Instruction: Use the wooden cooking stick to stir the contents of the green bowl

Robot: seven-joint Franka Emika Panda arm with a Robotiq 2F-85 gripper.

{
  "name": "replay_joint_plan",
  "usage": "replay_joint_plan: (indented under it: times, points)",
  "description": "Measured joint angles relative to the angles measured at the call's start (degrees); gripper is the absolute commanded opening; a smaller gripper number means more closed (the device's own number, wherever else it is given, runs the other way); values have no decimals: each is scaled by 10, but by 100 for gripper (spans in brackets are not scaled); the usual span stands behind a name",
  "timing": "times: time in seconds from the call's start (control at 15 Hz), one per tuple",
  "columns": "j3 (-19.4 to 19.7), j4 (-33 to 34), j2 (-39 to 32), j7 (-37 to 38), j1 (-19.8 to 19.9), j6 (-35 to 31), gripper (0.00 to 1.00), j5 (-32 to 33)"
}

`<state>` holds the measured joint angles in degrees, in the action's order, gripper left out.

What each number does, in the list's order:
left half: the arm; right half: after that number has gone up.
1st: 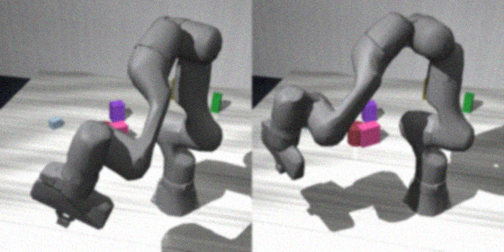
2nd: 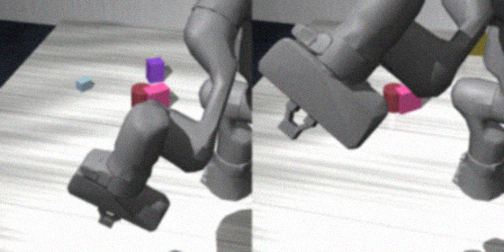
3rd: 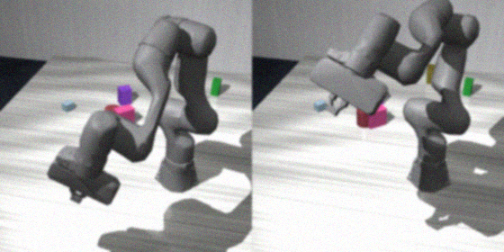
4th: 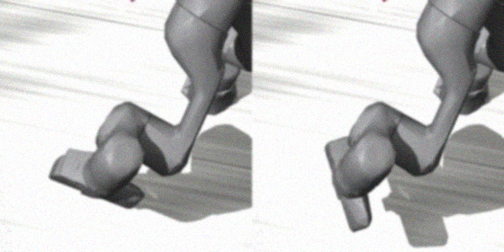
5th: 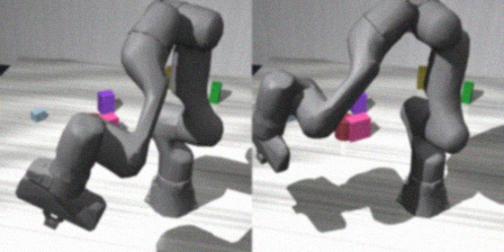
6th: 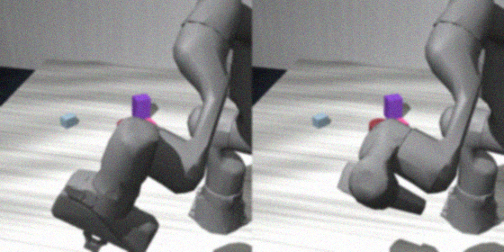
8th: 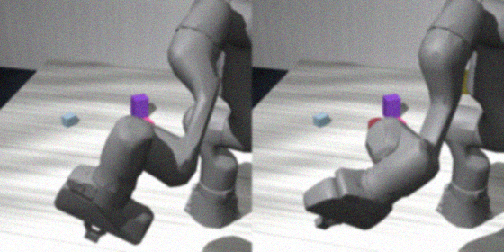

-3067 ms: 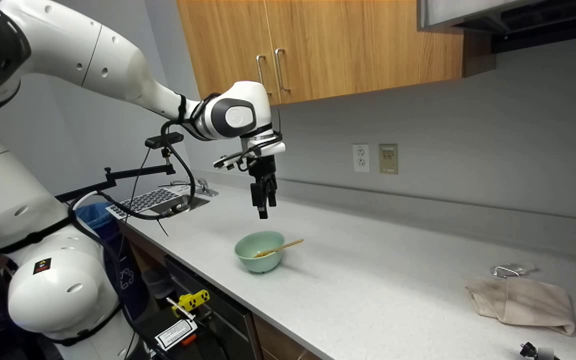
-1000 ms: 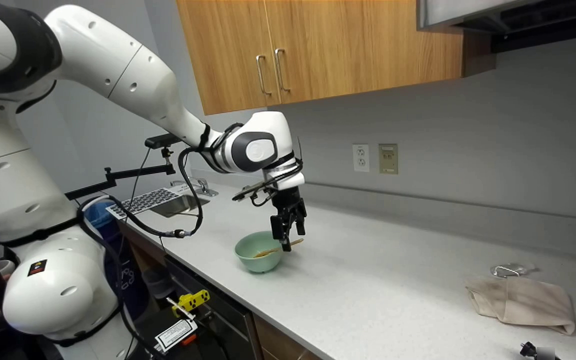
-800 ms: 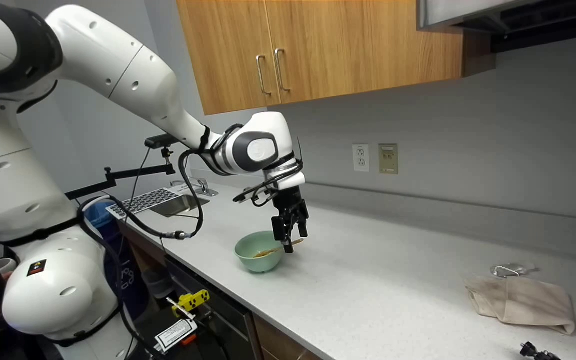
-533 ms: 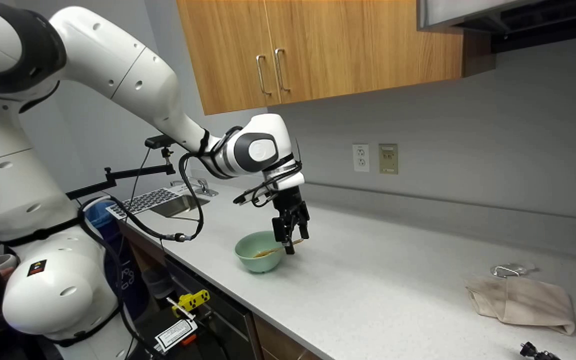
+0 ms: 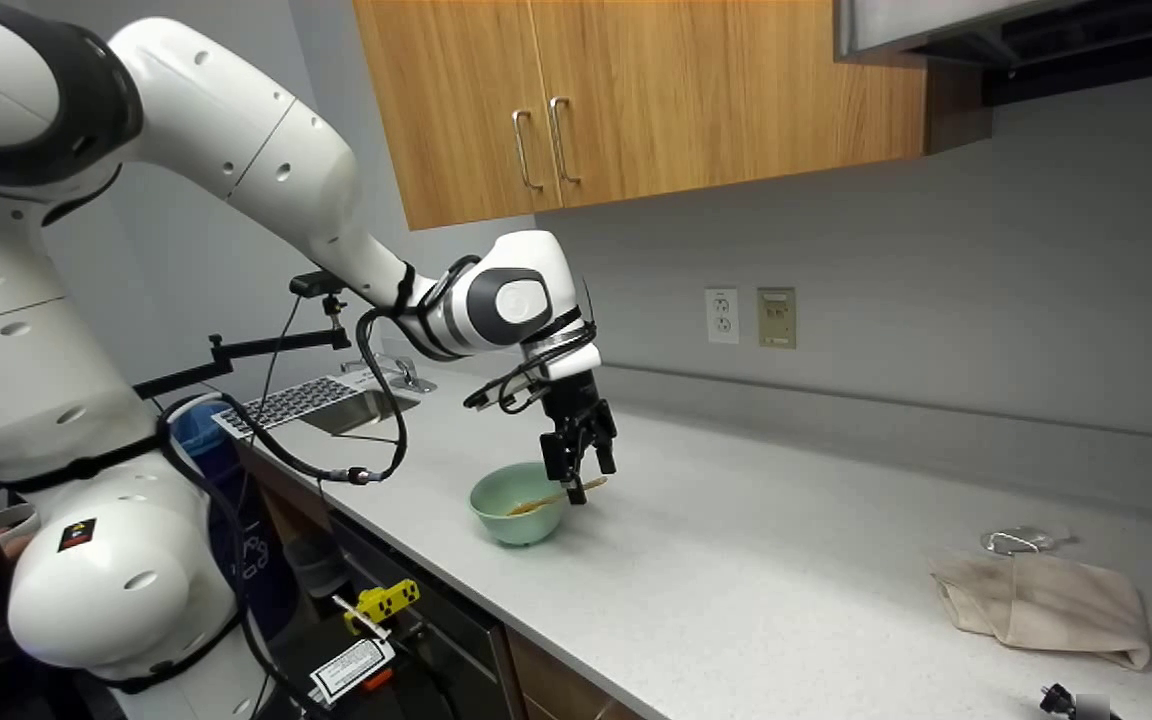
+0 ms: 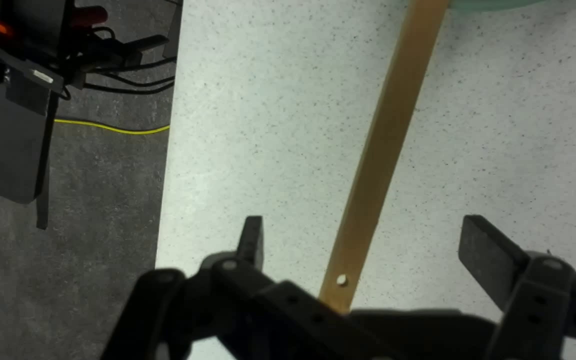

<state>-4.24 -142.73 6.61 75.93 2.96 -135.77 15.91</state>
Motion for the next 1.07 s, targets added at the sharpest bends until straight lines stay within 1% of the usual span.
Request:
replay_joint_plan:
  times: [0.07, 0.13, 0.2, 0.27, 0.33, 0.73, 0.8, 0.87, 0.93, 1.07]
  points:
    - [-1, 0, -1, 3, -2, -4, 79, 0]
    - [-1, 0, -3, 6, -3, -6, 73, 0]
    - [-2, 1, -6, 8, -5, -7, 69, 0]
    - [-2, 2, -9, 10, -6, -8, 62, 0]
    - [-2, 3, -12, 12, -7, -8, 52, 0]
    - [-3, 8, -19, 21, -9, -8, 7, 8]
    - [-3, 10, -19, 23, -9, -8, 1, 13]
    - [-3, 13, -19, 26, -9, -8, 0, 19]
    - [-3, 17, -18, 32, -10, -7, 4, 25]
    - [-5, 23, -13, 37, -11, -5, 4, 38]
